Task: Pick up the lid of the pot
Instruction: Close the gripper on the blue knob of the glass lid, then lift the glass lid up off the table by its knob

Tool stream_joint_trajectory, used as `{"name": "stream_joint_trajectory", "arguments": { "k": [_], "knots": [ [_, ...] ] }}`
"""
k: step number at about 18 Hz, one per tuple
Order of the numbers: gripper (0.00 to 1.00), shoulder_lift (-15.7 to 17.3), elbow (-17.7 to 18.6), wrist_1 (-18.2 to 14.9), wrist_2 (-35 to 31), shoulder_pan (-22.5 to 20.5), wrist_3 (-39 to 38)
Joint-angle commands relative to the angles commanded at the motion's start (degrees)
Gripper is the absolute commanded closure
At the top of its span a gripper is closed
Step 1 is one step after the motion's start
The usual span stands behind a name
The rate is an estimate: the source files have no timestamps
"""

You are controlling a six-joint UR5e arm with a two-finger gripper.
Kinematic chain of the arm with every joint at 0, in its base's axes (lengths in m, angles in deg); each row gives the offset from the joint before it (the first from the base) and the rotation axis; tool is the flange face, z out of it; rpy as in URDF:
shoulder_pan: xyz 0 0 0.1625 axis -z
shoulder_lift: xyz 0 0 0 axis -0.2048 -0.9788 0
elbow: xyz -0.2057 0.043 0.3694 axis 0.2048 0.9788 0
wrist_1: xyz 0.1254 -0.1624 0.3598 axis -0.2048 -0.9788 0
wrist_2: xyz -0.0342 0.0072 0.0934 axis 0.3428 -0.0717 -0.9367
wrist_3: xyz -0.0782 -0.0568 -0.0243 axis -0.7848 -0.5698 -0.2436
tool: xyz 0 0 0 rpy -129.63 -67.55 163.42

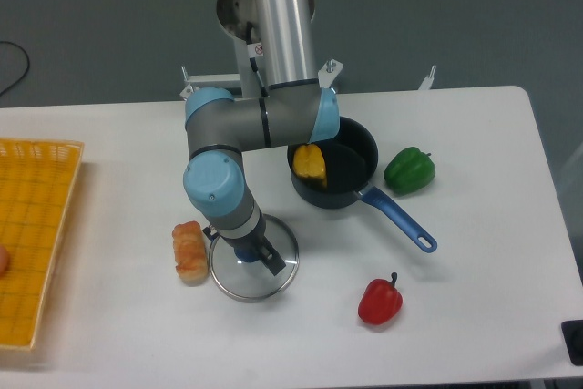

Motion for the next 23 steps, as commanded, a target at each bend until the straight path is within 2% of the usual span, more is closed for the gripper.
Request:
{"name": "stream_joint_trajectory", "arguments": {
  "k": [4,9,11,14,20,23],
  "knots": [
    [0.28,0.0,0.0,-0.09,0.0,0.0,0.18],
    [0.4,-0.09,-0.09,-0.18,0.0,0.0,0.35],
    [0.41,-0.09,-0.35,-0.35,0.09,0.0,0.44],
    [0.48,0.09,-0.87,-0.61,0.17,-0.17,0.44],
    [0.52,0.53,-1.58,-1.05,0.62,-0.53,0.62],
    [0.52,1.14,-3.77,-4.38,0.53,-0.62,0.62]
  ]
}}
